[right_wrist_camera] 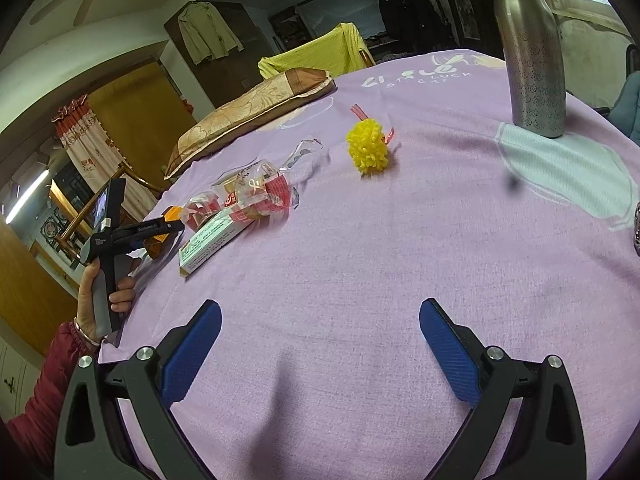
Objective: Collect trash
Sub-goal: 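Grasp the striped yellow-green carton with the left tool while the right tool grasps the yellow pompom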
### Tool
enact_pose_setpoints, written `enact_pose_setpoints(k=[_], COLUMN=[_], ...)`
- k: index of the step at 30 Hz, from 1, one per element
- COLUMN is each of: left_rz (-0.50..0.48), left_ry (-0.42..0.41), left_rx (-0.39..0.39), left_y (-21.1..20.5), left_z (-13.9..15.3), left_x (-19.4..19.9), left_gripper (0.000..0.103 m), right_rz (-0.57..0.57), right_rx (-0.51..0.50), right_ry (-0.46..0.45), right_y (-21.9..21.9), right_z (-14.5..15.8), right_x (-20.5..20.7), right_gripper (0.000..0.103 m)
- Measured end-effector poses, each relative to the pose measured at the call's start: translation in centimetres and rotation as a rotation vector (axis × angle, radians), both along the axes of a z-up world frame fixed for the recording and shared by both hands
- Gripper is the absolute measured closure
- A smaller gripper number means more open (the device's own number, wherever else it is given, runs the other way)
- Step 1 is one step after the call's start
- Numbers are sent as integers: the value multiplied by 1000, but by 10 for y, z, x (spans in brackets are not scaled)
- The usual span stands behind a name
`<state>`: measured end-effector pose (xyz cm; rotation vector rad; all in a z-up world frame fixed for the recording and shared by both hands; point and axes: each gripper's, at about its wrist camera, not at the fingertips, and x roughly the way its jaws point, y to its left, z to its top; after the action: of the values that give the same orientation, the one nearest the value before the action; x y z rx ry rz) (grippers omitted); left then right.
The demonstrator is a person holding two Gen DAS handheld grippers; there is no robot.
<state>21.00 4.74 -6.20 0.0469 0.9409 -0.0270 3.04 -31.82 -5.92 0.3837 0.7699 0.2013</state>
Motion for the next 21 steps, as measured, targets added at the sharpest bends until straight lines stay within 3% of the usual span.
enact_pose_setpoints(k=[7, 13, 21], left_rz=[15, 16, 17], left_ry=[-12, -13, -14], left_rx=[9, 9, 9], left_y=[-2, -2, -1], left_z=[-1, -1, -1], left_x=[-2, -2, -2], left_gripper=[5, 5, 5], right_rz=[-29, -55, -102], right_rx=[39, -31, -7], right_ry=[34, 50, 15], right_y=[-7, -8, -19], right_z=[-4, 9, 36], right_x=[1, 12, 90], right_gripper=[5, 5, 5])
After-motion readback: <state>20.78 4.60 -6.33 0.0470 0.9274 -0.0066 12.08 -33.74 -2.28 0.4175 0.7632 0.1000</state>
